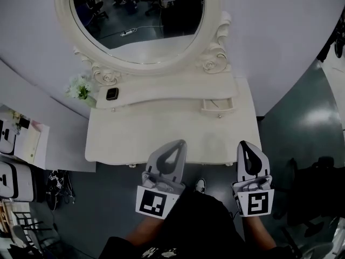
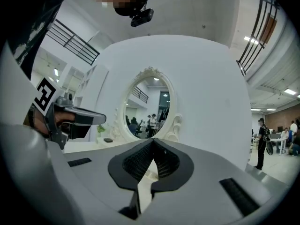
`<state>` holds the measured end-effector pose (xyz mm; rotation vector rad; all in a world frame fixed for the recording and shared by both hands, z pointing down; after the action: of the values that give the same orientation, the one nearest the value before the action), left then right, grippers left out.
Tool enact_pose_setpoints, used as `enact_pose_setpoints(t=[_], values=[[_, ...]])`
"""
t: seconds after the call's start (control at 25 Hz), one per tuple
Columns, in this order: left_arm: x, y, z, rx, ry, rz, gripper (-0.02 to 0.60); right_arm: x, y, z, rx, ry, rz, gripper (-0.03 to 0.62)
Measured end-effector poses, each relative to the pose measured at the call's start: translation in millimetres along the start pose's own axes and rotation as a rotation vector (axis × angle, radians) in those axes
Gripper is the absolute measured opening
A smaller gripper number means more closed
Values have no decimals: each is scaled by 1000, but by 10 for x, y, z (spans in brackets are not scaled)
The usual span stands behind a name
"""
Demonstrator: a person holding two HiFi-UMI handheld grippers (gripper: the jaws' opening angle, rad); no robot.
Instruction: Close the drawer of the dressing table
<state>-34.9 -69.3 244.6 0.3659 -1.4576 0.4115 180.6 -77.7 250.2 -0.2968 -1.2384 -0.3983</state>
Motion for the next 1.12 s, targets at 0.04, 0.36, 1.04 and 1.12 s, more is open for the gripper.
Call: enact_pose_setpoints(t=[0.04,0.36,1.04,1.12], values=[[10,-12,0,-2,-2,5,3,10,-20,-9,-4,0,-2,-2],[154,-208,106,-6,22,42,3,183,-222,-10,-30,-7,38,-2],[714,-798,458,111,41,208,3,808,-719,97,-27,-96,202,33],[753,-830,459,121,43,222,3,886,-742,118,-35,-111,235,64]])
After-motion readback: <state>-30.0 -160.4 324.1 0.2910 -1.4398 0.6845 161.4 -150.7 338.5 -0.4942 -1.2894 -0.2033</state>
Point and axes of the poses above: the fingertips, and each gripper's own axes: y backward along the fingers, z to its left, x out of its underside, the point moved 7 cm from there along y, backward along the fingers, and after that the axes turned 7 degrees about y, right-handed, at the moved point
